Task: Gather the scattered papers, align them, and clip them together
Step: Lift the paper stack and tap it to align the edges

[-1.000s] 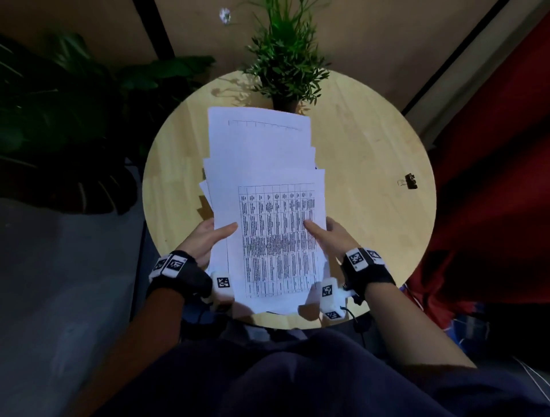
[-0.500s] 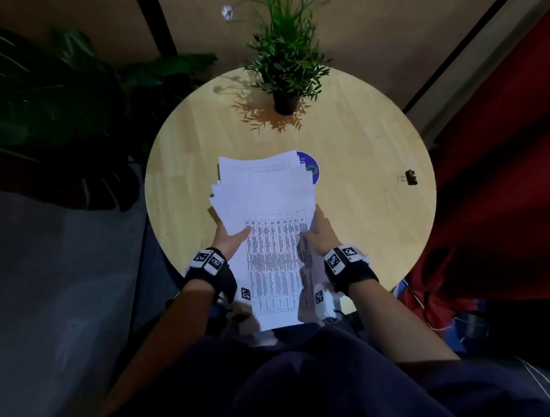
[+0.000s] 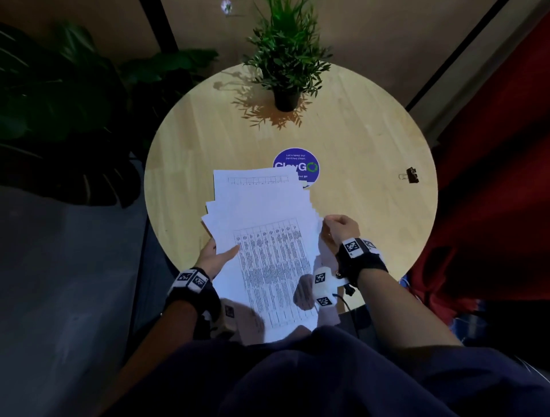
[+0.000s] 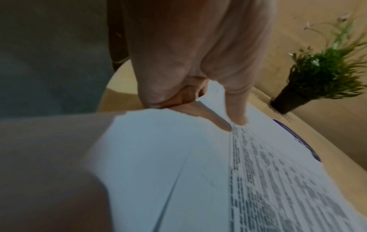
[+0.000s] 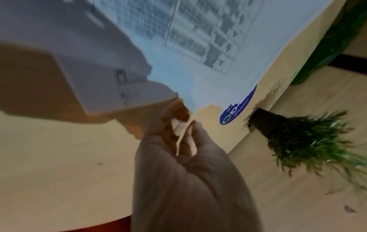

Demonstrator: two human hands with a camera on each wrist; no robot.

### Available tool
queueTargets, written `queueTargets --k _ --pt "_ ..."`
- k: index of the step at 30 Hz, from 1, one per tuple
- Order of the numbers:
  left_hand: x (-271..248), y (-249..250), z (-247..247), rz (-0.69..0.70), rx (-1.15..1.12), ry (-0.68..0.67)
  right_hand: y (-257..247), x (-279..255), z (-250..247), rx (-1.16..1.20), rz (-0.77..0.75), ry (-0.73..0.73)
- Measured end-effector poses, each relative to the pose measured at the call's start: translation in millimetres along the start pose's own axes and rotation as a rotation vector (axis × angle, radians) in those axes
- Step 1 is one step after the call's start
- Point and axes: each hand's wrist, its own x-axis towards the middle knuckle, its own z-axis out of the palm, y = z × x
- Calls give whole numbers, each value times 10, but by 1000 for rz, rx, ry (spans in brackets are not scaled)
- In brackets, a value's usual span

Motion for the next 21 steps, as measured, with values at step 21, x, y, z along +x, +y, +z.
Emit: queueTargets --k 21 --pt "-463 1542 228 583 -279 349 -1085 -714 -437 354 -705 -66"
